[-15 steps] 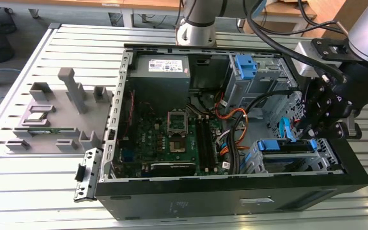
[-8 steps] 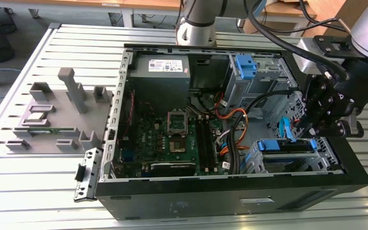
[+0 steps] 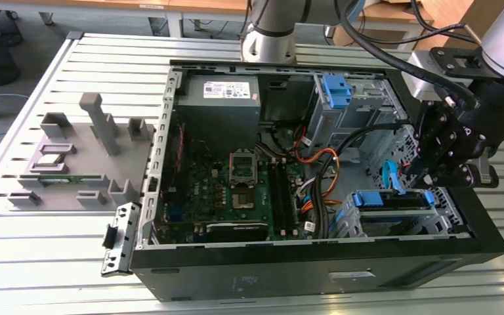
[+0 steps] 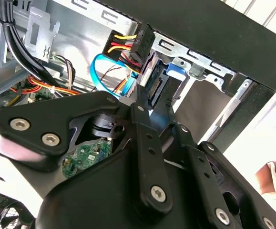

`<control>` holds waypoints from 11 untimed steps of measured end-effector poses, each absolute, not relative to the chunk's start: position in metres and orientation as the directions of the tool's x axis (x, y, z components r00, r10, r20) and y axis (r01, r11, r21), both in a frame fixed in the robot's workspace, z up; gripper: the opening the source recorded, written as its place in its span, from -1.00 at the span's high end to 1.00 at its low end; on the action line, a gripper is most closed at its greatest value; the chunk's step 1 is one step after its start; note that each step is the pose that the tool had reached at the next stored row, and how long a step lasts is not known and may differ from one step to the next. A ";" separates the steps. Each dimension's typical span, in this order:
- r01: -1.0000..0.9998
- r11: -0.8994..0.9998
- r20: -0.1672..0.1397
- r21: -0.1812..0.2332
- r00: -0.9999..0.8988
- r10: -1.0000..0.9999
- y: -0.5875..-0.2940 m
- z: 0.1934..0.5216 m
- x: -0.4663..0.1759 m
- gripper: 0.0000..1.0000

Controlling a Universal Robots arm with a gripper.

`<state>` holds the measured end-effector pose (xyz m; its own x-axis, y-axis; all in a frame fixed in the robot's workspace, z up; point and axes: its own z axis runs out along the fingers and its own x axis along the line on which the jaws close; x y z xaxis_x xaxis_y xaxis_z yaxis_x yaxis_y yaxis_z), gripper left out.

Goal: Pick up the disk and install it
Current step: 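Insert the first disk wire, then insert the second disk wire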

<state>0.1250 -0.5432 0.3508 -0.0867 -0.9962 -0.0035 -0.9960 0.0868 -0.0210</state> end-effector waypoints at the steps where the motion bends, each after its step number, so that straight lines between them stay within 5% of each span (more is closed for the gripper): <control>1: -0.996 0.087 -0.003 -0.021 -0.087 -0.996 -0.543 0.351 0.125 0.40; 11: -0.996 0.087 -0.004 -0.021 -0.087 -0.996 -0.543 0.353 0.125 0.40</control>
